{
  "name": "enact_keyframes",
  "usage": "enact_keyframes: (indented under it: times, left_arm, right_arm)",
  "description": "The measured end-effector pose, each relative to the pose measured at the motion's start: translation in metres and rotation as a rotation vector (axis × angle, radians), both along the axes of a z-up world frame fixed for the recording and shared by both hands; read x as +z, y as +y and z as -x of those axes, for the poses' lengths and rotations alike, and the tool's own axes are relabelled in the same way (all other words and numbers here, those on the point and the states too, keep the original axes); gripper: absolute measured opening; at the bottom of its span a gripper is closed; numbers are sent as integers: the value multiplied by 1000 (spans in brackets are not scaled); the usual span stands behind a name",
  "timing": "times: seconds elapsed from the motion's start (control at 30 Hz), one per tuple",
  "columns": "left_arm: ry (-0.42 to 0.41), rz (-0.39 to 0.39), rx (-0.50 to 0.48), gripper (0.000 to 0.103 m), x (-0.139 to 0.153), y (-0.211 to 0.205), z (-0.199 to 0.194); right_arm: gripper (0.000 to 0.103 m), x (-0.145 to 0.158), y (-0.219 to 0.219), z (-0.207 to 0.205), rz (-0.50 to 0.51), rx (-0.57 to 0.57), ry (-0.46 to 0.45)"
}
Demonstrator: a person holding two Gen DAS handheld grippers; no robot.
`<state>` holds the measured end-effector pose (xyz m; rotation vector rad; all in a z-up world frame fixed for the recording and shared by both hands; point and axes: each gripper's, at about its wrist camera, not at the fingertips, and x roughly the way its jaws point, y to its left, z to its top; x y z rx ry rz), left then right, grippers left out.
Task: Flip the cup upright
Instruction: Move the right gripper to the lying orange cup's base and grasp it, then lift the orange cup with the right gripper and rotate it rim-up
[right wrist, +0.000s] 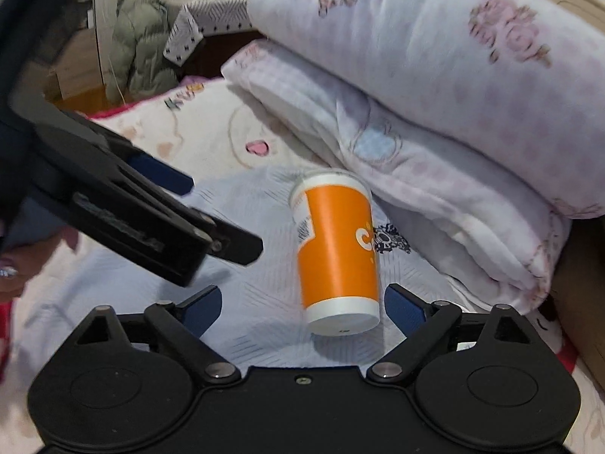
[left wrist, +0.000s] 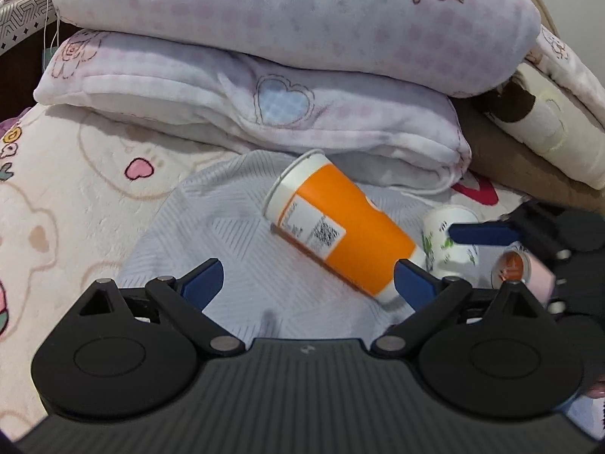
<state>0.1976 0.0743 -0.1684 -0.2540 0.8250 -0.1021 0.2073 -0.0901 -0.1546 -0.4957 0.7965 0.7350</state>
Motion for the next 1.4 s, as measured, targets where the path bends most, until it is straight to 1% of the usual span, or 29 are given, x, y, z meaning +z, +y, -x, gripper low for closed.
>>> enact_keyframes:
  times: [0.13, 0.27, 0.33, 0.37, 0.43, 0.57, 0.6, 0.63, 0.67, 0.9, 1.03, 1.17, 1.33, 1.4]
  left_arm:
    - [9, 38, 3, 98, -8, 5, -9]
    - [16, 64, -15, 98, -18, 5, -13]
    - [51, 95, 1, 98, -23, 8, -16]
    - [62, 122, 6, 98, -26, 11, -16]
    - [74, 157, 14, 98, -29, 16, -17]
    - [81, 144, 23, 98, -34, 17, -17]
    - [82, 145, 23, 98, -34, 17, -18]
    - [82, 149, 18, 98, -35, 16, -18]
    - [80, 152, 15, 98, -35, 15, -17]
    - [65, 145, -11, 98, -31, 10, -12]
    - [49, 132, -22, 98, -27, 10, -6]
    - [59, 147, -33, 98, -25, 11, 3]
    - [62, 143, -57, 98, -20, 8, 14]
    - [76, 151, -57, 98, -17, 6, 18]
  right_arm:
    - [88, -24, 6, -20, 63, 19, -11]
    - [85, -40, 12, -36, 86, 27, -1]
    - [85, -46, 14, -40, 76, 34, -2]
    - [85, -48, 15, -41, 66, 36, -6]
    - [86, -52, 17, -44, 78, 26, -10]
    - [85, -57, 16, -50, 87, -10, -15]
    - [82, -58, 16, -52, 82, -20, -5]
    - [74, -58, 16, -54, 75, -27, 3]
    - [72, -58, 15, -54, 69, -32, 12]
    - [72, -55, 14, -43, 15, -70, 20]
    - [72, -54, 15, -33, 10, -86, 27]
    - [72, -52, 12, -22, -11, -115, 39]
    - [72, -46, 1, -7, -70, -159, 60]
    - [72, -44, -3, 0, -87, -169, 63]
